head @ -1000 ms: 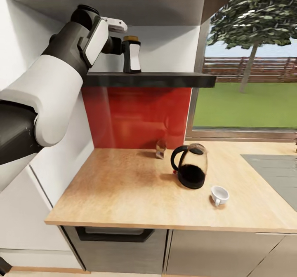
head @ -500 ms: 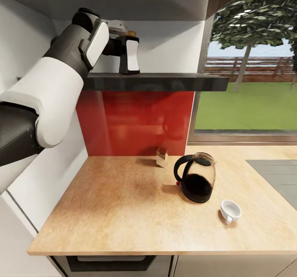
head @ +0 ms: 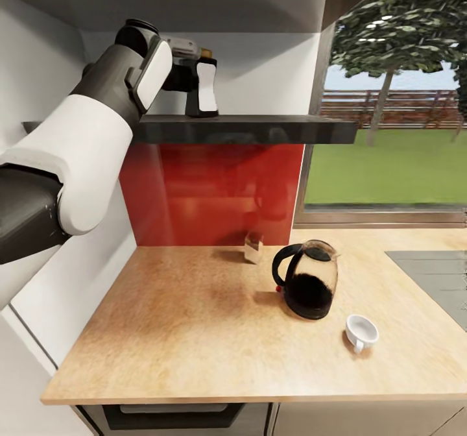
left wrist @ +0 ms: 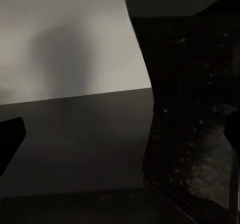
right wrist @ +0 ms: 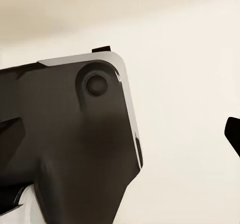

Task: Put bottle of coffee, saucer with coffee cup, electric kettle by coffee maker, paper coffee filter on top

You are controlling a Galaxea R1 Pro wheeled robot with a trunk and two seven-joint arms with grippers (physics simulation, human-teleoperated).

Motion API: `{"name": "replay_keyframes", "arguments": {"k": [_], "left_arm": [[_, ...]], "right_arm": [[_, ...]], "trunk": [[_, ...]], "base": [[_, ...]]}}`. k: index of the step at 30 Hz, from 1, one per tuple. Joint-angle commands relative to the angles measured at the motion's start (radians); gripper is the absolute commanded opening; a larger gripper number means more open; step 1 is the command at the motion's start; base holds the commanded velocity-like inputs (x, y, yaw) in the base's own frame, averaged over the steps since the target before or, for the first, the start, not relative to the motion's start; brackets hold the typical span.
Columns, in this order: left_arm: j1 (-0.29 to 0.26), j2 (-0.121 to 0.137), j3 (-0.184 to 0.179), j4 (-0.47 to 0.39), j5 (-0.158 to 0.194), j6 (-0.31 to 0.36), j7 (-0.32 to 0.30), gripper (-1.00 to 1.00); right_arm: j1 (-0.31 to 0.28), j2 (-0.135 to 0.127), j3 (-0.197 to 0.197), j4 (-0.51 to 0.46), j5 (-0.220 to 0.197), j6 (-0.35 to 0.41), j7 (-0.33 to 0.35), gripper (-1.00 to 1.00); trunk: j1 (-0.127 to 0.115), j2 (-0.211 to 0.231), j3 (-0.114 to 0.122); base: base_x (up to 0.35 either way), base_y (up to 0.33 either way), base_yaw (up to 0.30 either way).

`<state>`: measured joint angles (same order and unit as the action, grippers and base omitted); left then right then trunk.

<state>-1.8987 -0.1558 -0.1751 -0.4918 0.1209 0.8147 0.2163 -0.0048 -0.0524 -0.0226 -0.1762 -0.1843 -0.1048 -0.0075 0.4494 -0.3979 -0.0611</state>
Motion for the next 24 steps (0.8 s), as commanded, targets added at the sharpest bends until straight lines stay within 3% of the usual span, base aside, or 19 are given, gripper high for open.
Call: {"name": "replay_keyframes", "arguments": {"k": [1,9,24], "left_arm": [[0.0,0.001,-0.006,-0.001,0.013,0.002,0.008,1.0],[0.015,0.001,-0.006,-0.001,0.013,-0.009,0.008,1.0],[0.018,0.002,-0.005,-0.001,0.012,-0.014,0.008,1.0]], "right_arm": [[0.0,0.0,-0.002,0.0,-0.004,-0.003,0.0,1.0],[0.0,0.0,-0.003,0.0,-0.004,-0.003,0.0,1.0],[-0.001,0.0,-0.003,0.0,-0.004,-0.003,-0.001,1.0]], "trunk": [[0.001,-0.002,-0.002],[0.001,-0.002,-0.002],[0.001,-0.002,-0.002]], "base": [[0.0,0.0,-0.185],[0.0,0.0,-0.208],[0.0,0.0,-0.014]]}}
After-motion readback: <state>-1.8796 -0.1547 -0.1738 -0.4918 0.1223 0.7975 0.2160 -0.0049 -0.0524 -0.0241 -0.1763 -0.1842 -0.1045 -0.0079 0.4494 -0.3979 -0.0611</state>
